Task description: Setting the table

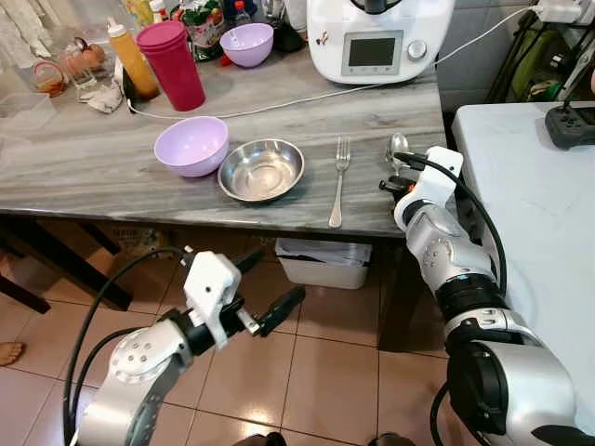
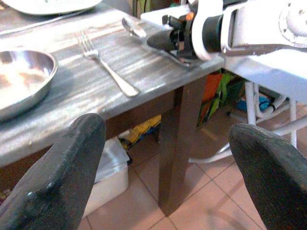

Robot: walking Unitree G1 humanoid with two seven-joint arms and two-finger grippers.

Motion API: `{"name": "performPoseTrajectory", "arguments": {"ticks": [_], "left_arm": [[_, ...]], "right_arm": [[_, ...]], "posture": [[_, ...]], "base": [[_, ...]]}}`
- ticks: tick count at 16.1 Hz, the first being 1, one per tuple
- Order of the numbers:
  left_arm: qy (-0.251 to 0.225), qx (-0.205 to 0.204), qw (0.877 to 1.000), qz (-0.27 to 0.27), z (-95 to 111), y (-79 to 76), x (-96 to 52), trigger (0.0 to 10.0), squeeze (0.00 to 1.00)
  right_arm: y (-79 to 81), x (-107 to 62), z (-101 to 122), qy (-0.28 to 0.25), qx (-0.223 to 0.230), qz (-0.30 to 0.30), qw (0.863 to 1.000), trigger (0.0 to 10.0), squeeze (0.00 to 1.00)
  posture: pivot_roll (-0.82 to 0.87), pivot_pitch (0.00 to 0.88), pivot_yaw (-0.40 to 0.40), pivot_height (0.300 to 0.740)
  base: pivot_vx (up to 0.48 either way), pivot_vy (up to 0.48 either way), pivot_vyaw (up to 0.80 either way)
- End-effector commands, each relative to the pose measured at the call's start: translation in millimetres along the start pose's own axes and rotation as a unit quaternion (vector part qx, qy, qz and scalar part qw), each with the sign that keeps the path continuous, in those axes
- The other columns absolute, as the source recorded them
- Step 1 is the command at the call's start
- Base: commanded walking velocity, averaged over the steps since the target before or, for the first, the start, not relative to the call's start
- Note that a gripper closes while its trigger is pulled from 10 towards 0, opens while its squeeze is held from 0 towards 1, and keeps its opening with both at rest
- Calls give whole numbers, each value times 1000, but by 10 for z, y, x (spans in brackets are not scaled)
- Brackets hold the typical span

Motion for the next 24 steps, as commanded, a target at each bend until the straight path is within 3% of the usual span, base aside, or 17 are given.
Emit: {"name": "performPoseTrajectory", "arguments": {"ticks": [1, 10, 15, 16, 17, 24], "left_arm": [[8, 2, 1000, 4, -25, 26, -12, 10000, 0], [11, -3, 1000, 2, -57, -15, 15, 10000, 0], [12, -3, 1000, 3, -68, -18, 13, 10000, 0], [13, -3, 1000, 3, -74, -18, 10, 10000, 0], [13, -3, 1000, 3, -79, -18, 9, 10000, 0], [17, -5, 1000, 4, -102, -42, 0, 10000, 0]], "right_arm": [[73, 15, -4, 3, 0, 7, 1000, 10000, 0], [299, 59, -32, 16, 1, 35, 999, 10000, 0], [302, 62, -109, 26, -7, 33, 999, 10000, 0], [294, 61, -126, 28, -7, 32, 999, 10000, 271], [291, 59, -135, 29, -7, 32, 999, 10000, 1000], [200, 56, -160, 26, -18, 18, 999, 10000, 1000]], "posture": [[-105, 155, 136, 740], [-106, 147, 127, 740], [-106, 144, 128, 740], [-107, 143, 128, 740], [-107, 144, 128, 740], [-110, 152, 129, 740]], "base": [[0, 0, 0], [0, 0, 0], [0, 0, 0], [0, 0, 0], [0, 0, 0], [0, 0, 0]]}}
Point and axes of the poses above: a point about 5 cm out from each wrist's last joint towards the gripper, its own x axis pointing out of the wrist towards the gripper, its own z axis along the axis of the wrist's last joint, y = z × x, the point moved 6 cm from there along x, pointing out of the wrist towards the gripper, and after that the axes turned 6 degrees about x, right-handed, at the moved point
